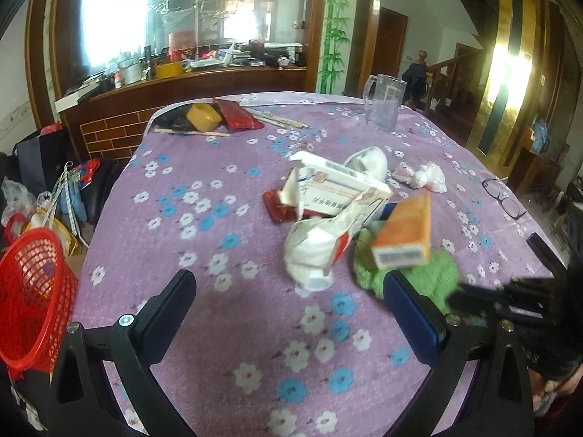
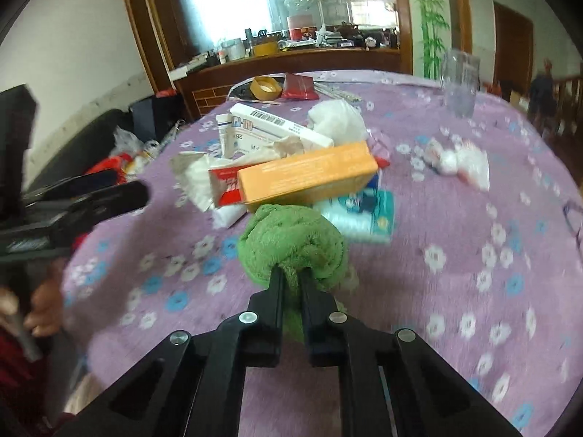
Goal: Collect trash
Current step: 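Close the right gripper on the green towel, then lift the green towel with the right gripper while the left gripper grasps the orange box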
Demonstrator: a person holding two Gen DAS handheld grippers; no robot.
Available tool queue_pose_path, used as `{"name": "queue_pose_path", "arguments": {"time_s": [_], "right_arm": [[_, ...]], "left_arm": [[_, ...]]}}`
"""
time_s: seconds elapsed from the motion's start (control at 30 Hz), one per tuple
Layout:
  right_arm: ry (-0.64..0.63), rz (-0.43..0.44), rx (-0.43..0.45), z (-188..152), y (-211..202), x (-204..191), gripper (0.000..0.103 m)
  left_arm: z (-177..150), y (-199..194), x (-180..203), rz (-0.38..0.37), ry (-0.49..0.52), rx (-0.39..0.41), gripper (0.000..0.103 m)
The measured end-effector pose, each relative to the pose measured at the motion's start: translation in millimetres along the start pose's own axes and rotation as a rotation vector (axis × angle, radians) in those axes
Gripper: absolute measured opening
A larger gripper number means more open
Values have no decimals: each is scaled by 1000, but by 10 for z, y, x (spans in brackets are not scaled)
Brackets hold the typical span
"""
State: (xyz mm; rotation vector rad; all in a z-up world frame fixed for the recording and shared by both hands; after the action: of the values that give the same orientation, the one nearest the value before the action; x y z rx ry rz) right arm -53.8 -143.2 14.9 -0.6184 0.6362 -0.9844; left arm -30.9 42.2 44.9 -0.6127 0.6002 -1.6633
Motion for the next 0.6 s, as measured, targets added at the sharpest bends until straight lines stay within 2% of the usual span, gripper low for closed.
{"name": "queue_pose_path", "arguments": {"time_s": [0.2, 0.33, 0.6], "right_arm": [[64, 36, 28, -194, -267, 133, 6], [110, 24, 51, -265, -475, 329, 6], [208, -79, 66, -450, -734, 855, 7]], "left_arm": [[110, 9, 370, -52, 83, 24, 102], [119, 100, 663, -93, 143, 0, 102], [59, 370, 1133, -161, 166, -88, 102]]}}
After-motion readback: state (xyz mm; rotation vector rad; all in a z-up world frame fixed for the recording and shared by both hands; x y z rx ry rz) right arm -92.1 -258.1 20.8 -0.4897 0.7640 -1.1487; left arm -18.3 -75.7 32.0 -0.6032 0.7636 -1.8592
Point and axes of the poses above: each gripper's, at about its wrist camera, not at the fingertips, and y roughly the way its jaws point, x to its right, z to its top, the point moved 6 cm from there along y, roughly the way its jaws point
